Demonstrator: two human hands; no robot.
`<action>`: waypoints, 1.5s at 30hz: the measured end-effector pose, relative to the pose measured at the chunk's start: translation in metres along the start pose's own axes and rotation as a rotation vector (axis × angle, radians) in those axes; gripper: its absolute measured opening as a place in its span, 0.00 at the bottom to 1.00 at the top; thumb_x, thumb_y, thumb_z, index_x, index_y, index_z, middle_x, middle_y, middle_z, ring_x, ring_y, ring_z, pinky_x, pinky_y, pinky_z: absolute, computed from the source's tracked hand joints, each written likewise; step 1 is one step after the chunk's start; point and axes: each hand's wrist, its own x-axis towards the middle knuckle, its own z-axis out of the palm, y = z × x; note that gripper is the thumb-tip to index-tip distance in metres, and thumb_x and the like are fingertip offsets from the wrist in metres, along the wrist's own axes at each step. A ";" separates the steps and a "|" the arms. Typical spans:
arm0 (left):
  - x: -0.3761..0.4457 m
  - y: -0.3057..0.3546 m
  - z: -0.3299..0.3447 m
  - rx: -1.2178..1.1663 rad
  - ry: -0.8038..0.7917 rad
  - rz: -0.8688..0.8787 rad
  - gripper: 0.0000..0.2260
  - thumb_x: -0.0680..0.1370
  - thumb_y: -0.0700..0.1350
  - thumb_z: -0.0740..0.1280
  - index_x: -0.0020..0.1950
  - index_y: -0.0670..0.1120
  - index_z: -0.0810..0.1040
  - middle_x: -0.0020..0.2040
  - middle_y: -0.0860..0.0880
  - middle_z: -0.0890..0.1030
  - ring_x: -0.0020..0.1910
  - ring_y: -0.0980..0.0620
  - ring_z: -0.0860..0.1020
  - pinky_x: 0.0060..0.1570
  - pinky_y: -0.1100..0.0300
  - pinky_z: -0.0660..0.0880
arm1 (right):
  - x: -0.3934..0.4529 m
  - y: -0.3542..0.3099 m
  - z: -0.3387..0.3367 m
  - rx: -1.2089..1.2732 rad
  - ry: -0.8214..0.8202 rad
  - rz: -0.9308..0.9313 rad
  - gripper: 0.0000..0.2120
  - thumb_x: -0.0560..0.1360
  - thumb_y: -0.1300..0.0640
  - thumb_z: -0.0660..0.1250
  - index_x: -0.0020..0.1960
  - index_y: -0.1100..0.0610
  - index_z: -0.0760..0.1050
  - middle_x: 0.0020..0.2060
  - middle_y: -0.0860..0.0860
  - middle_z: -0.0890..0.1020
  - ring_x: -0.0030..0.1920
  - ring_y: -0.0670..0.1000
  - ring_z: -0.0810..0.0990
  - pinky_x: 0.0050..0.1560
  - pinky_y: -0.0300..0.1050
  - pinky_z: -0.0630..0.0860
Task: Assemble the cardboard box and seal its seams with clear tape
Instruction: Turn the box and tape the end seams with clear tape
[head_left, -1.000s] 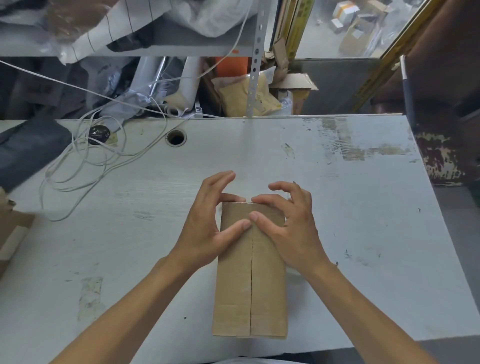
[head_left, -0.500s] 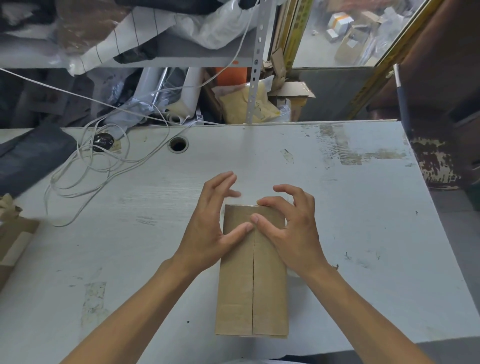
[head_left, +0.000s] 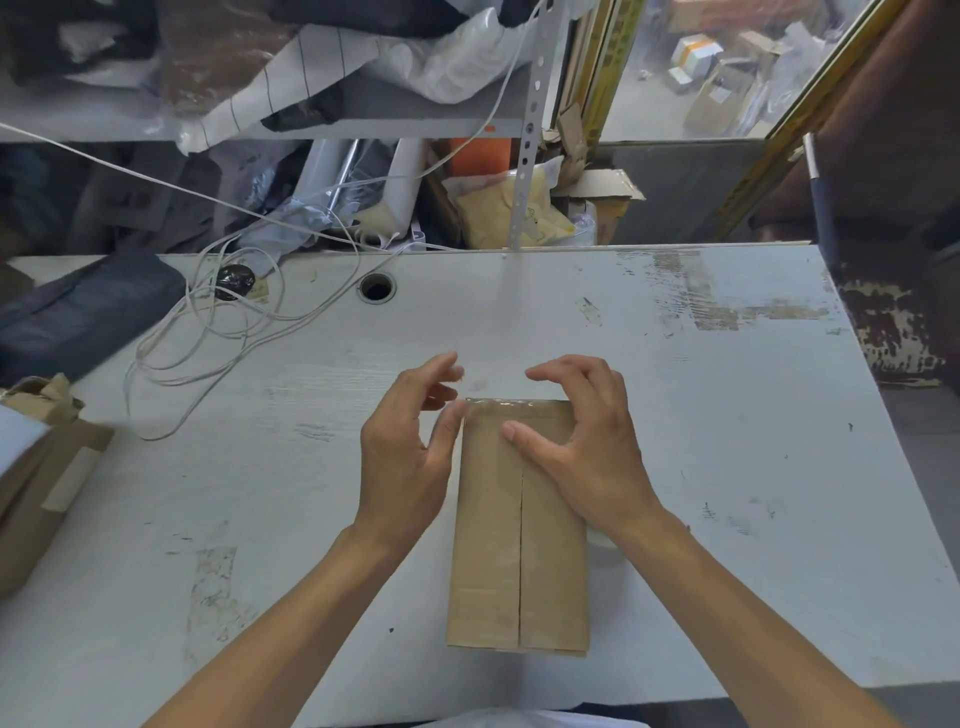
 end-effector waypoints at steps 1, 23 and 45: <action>0.002 0.001 0.000 -0.002 0.014 -0.003 0.16 0.78 0.40 0.70 0.66 0.45 0.76 0.55 0.51 0.81 0.51 0.55 0.81 0.51 0.56 0.80 | 0.000 0.000 0.000 0.001 -0.012 -0.004 0.22 0.68 0.46 0.76 0.60 0.44 0.75 0.59 0.41 0.70 0.63 0.40 0.65 0.59 0.27 0.62; -0.006 0.005 0.008 -0.181 -0.059 -0.220 0.21 0.73 0.38 0.76 0.62 0.50 0.72 0.59 0.49 0.78 0.56 0.57 0.81 0.57 0.63 0.77 | -0.002 0.007 0.005 0.043 0.010 0.016 0.24 0.67 0.45 0.78 0.60 0.47 0.76 0.60 0.45 0.70 0.65 0.40 0.66 0.60 0.23 0.60; 0.007 -0.011 0.006 -0.419 -0.252 -0.363 0.21 0.72 0.39 0.72 0.63 0.46 0.72 0.52 0.44 0.83 0.56 0.47 0.81 0.62 0.45 0.76 | 0.001 0.007 0.003 0.154 -0.053 0.111 0.22 0.66 0.47 0.79 0.57 0.46 0.77 0.59 0.40 0.70 0.62 0.39 0.70 0.58 0.26 0.64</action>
